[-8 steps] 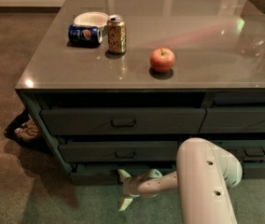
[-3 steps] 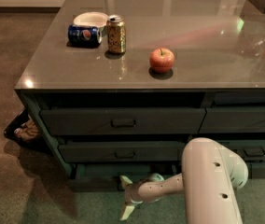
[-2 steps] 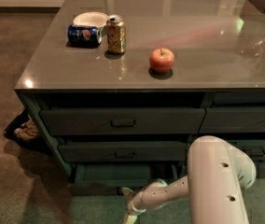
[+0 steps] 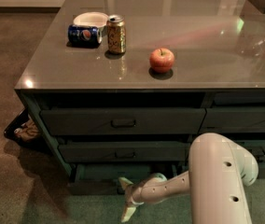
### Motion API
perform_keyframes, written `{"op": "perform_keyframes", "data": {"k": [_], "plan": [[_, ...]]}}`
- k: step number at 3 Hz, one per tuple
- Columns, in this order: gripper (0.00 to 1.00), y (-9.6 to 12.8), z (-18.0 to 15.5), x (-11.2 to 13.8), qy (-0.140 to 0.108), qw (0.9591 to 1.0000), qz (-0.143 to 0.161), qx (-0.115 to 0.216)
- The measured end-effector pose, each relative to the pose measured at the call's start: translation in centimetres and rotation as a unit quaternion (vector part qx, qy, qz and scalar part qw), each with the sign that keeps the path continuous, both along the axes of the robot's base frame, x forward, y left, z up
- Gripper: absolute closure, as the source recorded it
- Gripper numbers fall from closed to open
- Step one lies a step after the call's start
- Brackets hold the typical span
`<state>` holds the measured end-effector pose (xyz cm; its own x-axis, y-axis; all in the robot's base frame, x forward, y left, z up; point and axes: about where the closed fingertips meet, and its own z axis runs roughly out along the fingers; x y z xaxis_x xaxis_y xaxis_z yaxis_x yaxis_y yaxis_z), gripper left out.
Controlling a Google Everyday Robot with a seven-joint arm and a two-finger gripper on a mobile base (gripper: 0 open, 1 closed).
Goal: Open bottom drawer
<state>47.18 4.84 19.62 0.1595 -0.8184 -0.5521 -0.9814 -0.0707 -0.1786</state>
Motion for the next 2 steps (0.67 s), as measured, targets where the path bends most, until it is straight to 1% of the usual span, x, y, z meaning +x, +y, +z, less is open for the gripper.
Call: {"op": "perform_keyframes", "data": {"k": [1,2], "plan": [[0.00,1.93,3.40,2.23,-0.052,0.9979,0.035,0.015],[0.00,1.93,3.40,2.23,-0.052,0.9979,0.035,0.015]]}}
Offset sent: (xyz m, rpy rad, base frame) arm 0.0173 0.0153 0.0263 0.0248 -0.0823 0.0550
